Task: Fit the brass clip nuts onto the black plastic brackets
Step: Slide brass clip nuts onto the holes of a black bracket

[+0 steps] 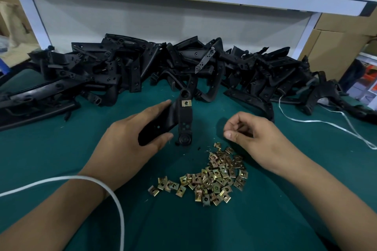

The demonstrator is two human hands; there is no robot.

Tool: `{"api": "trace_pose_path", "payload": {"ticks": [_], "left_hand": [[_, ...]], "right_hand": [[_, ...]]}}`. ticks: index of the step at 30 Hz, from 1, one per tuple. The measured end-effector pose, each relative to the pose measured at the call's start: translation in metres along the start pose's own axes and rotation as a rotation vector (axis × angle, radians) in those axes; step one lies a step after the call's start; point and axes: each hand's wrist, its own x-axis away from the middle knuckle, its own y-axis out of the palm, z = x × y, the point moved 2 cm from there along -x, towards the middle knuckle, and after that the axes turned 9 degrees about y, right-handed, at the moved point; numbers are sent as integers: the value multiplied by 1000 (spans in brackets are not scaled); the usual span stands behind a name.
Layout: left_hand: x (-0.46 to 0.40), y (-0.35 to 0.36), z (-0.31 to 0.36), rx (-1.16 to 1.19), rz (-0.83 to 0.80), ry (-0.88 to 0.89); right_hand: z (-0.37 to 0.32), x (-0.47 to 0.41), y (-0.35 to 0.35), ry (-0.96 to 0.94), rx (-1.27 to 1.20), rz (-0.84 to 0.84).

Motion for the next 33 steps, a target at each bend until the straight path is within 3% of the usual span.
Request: {"api": "trace_pose_path", "payload": {"ticks": [4,13,19,26,33], "left_hand": [[1,0,0,-13,3,-7],[0,1,-1,-39,-7,-26],[0,1,0,-31,-7,-36],[0,0,1,-29,1,-42],[0,0,-1,-32,-9,-46]], "right_hand": [[-3,4,4,-21,125,-44],[-10,6,7,-82,185,30],[-13,8,10,-188,439,63],[-7,2,11,-177,337,143],[-10,3,10,-249,353,92]]}}
